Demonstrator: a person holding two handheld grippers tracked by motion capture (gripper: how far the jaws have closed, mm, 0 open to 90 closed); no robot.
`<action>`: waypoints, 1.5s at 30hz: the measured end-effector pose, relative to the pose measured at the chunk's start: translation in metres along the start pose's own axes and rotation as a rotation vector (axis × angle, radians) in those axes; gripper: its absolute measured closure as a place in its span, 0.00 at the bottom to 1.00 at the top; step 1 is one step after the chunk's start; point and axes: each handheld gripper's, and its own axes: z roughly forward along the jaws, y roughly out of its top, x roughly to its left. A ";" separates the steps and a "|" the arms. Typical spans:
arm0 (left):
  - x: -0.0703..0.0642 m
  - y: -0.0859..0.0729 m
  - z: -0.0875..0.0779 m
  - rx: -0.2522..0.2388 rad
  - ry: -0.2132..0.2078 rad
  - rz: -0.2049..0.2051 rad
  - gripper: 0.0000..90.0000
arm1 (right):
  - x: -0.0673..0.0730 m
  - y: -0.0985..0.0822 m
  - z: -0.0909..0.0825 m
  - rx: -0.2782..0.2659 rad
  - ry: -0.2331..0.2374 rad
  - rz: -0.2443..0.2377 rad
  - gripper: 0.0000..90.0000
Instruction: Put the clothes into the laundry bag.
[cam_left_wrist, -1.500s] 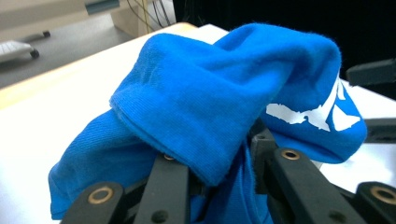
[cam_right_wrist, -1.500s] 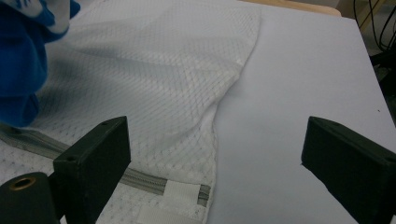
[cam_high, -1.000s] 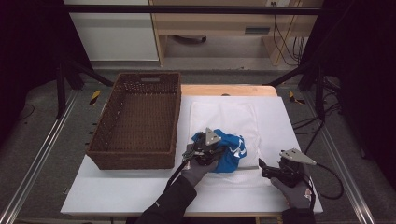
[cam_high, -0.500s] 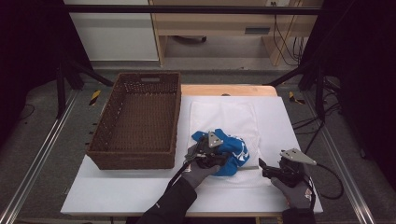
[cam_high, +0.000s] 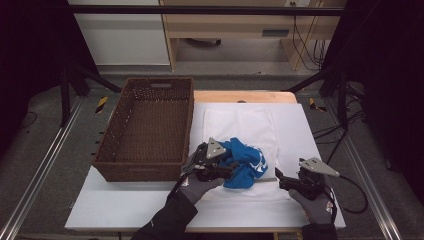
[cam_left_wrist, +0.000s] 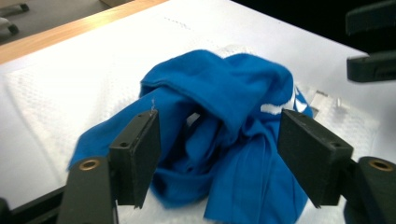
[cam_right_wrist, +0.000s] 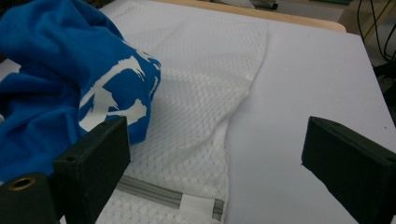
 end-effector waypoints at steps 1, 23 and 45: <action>0.000 -0.002 -0.006 0.001 0.006 0.005 0.39 | 0.002 0.003 -0.001 -0.009 0.005 -0.005 0.09; -0.011 -0.064 -0.030 0.020 0.019 0.032 0.81 | 0.045 0.031 0.016 -0.021 0.103 -0.070 0.08; -0.015 -0.099 -0.009 0.112 0.013 -0.008 1.00 | 0.089 0.040 0.062 0.051 0.157 -0.152 0.07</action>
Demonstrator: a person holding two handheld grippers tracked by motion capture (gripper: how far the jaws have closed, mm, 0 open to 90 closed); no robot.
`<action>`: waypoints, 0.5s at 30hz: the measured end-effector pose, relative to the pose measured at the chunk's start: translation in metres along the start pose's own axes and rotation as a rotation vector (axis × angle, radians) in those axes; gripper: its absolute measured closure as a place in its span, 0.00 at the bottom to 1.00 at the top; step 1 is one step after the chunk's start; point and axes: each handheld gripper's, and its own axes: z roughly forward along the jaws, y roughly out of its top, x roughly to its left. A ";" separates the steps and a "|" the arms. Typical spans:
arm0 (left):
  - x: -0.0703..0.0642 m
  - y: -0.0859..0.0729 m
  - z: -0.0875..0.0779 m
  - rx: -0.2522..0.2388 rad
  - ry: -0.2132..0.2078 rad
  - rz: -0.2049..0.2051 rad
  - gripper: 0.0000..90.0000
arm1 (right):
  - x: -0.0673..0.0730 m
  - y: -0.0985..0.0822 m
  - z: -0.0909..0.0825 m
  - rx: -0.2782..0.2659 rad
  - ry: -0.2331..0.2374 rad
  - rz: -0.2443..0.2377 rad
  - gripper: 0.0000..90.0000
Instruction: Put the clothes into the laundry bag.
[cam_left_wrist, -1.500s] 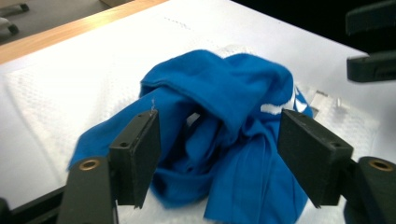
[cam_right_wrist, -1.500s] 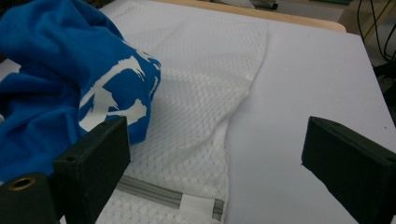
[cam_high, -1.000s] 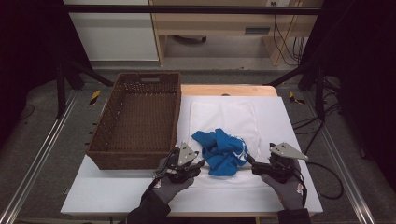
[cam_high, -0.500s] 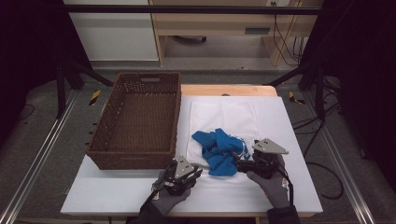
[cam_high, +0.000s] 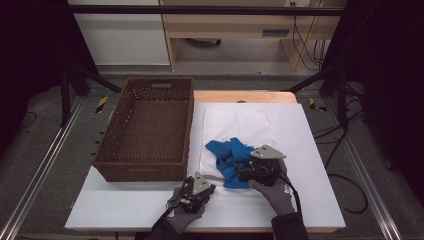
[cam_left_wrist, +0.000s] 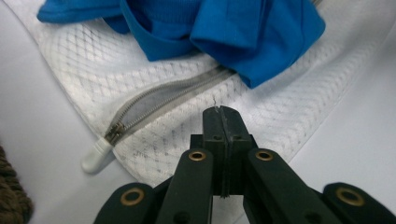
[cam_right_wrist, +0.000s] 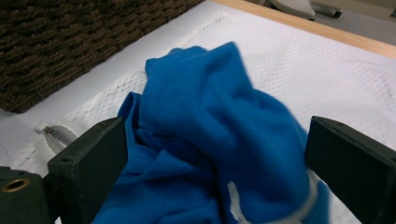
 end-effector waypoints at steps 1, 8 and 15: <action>0.000 0.000 0.000 -0.006 -0.001 0.000 1.00 | 0.002 0.000 0.004 0.009 -0.002 0.000 0.07; 0.001 0.000 0.001 0.005 0.006 -0.001 1.00 | 0.006 -0.008 0.027 0.083 -0.029 -0.017 0.08; 0.002 0.000 0.001 0.007 0.001 -0.005 1.00 | 0.011 -0.015 0.041 0.128 -0.040 -0.033 0.18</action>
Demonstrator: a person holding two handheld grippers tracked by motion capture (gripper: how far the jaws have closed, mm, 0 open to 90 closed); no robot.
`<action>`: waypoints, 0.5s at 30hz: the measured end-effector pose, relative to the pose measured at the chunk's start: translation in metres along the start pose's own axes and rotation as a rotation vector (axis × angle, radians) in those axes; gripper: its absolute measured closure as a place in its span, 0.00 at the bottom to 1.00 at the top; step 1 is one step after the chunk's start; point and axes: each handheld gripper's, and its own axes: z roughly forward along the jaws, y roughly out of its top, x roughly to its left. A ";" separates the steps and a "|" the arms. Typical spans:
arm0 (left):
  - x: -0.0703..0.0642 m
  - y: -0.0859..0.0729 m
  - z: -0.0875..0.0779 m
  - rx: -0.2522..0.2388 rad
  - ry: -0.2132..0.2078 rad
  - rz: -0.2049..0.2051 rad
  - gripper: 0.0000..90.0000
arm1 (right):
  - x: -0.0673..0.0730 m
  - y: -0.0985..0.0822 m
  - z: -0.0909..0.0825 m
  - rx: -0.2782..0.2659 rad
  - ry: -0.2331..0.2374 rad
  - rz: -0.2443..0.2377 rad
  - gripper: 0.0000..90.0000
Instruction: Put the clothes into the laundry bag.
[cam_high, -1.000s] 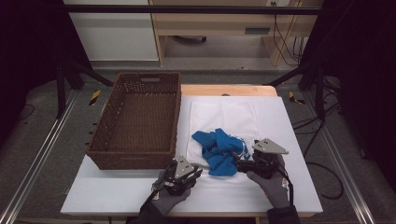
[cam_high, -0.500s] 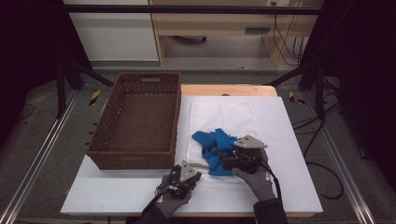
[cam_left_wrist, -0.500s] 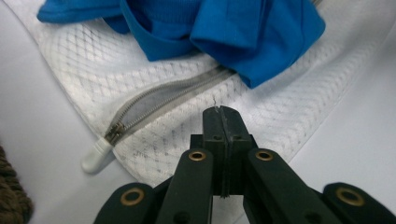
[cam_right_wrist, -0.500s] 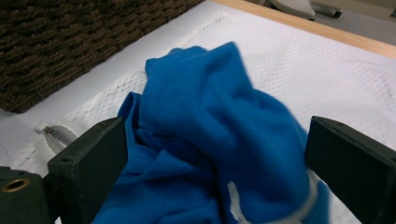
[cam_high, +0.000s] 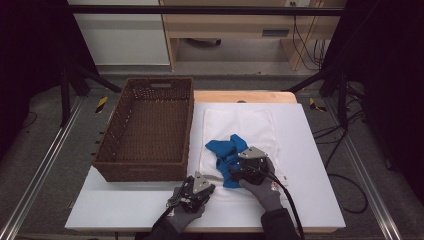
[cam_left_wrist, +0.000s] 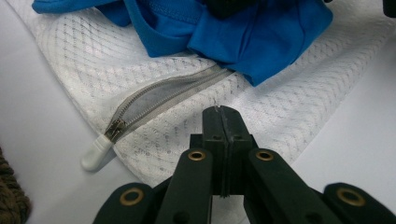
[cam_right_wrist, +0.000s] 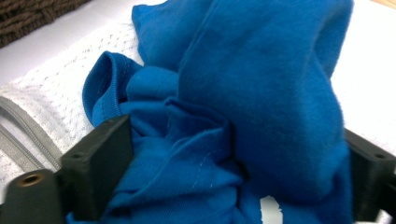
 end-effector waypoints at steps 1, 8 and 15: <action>0.000 0.000 0.000 0.000 0.000 0.000 1.00 | 0.000 0.000 0.001 0.007 0.001 0.005 0.21; -0.001 0.000 0.000 0.000 0.005 0.005 1.00 | 0.003 -0.001 0.004 0.020 0.000 0.020 0.59; -0.001 0.000 0.000 0.003 0.007 0.009 1.00 | 0.001 0.002 -0.007 -0.010 -0.004 0.053 0.79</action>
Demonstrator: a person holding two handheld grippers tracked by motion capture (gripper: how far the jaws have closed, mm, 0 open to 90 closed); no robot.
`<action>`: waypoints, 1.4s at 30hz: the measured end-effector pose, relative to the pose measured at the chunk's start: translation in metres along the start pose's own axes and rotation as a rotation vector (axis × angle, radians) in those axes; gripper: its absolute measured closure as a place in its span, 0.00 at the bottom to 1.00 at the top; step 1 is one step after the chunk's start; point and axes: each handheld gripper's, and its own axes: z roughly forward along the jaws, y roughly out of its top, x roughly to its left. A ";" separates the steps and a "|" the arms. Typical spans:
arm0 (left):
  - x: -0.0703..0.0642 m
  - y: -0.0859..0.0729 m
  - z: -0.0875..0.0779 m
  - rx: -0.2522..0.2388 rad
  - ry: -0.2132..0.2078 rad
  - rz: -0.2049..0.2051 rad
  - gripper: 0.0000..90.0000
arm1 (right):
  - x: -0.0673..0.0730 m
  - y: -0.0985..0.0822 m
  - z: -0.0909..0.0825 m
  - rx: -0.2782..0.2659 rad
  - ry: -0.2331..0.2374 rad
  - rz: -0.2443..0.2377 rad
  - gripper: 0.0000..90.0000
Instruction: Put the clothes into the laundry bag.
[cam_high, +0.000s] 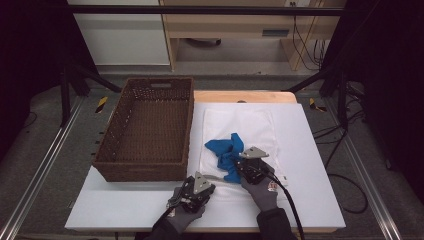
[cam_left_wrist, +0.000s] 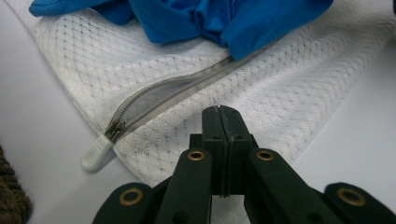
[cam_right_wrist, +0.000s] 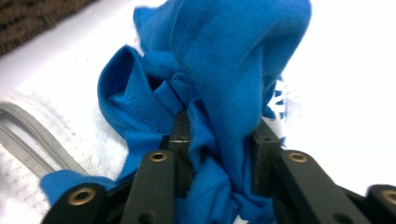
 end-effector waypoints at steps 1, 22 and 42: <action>0.000 0.000 0.000 0.000 0.002 0.003 0.99 | -0.002 0.002 -0.008 -0.032 -0.011 0.001 0.80; -0.001 0.000 0.000 -0.001 0.008 0.009 0.99 | -0.097 -0.023 -0.087 -0.131 -0.245 0.141 0.80; 0.000 0.000 0.000 0.000 -0.002 0.002 0.98 | -0.117 -0.065 -0.072 -0.078 -0.301 0.185 0.32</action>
